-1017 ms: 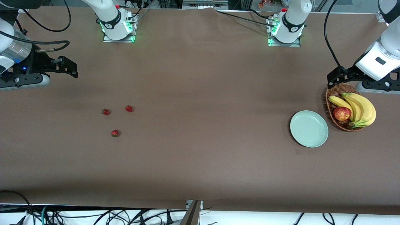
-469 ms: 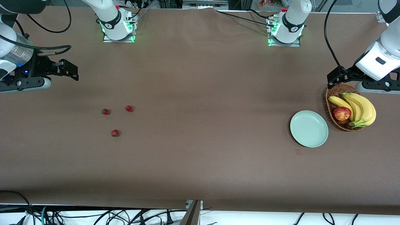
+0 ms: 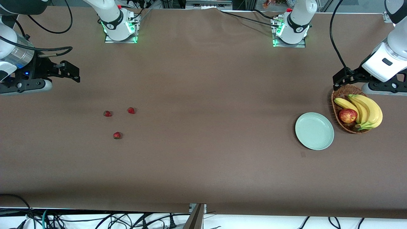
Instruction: Collect all strawberries into plate
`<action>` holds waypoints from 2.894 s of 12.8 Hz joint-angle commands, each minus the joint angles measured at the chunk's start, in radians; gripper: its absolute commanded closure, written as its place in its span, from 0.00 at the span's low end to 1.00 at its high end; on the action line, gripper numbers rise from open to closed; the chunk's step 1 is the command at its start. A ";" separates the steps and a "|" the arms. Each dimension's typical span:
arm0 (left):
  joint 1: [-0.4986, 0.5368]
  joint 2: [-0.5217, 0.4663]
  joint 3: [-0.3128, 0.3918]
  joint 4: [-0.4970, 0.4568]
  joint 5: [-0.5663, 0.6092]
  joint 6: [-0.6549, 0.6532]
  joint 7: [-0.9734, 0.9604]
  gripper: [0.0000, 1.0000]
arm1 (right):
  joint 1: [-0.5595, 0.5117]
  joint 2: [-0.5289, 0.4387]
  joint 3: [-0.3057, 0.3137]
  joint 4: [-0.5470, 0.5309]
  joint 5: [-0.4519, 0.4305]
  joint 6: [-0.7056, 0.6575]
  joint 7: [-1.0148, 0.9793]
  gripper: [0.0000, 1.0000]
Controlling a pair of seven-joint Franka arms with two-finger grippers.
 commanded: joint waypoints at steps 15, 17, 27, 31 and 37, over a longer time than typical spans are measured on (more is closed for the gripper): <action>0.003 0.016 -0.005 0.034 0.020 -0.024 -0.001 0.00 | -0.008 -0.007 0.002 0.005 -0.004 0.001 -0.003 0.01; 0.004 0.016 -0.005 0.034 0.020 -0.024 0.001 0.00 | -0.008 -0.007 0.002 0.005 -0.004 0.001 -0.003 0.01; 0.004 0.016 -0.005 0.034 0.020 -0.024 0.002 0.00 | -0.011 -0.007 -0.010 0.005 -0.003 0.001 -0.003 0.01; 0.004 0.016 -0.005 0.034 0.020 -0.024 0.002 0.00 | -0.012 0.002 -0.008 0.002 -0.007 0.000 -0.018 0.01; 0.004 0.016 -0.005 0.034 0.020 -0.024 0.002 0.00 | 0.000 0.108 -0.007 -0.123 -0.004 0.163 -0.009 0.01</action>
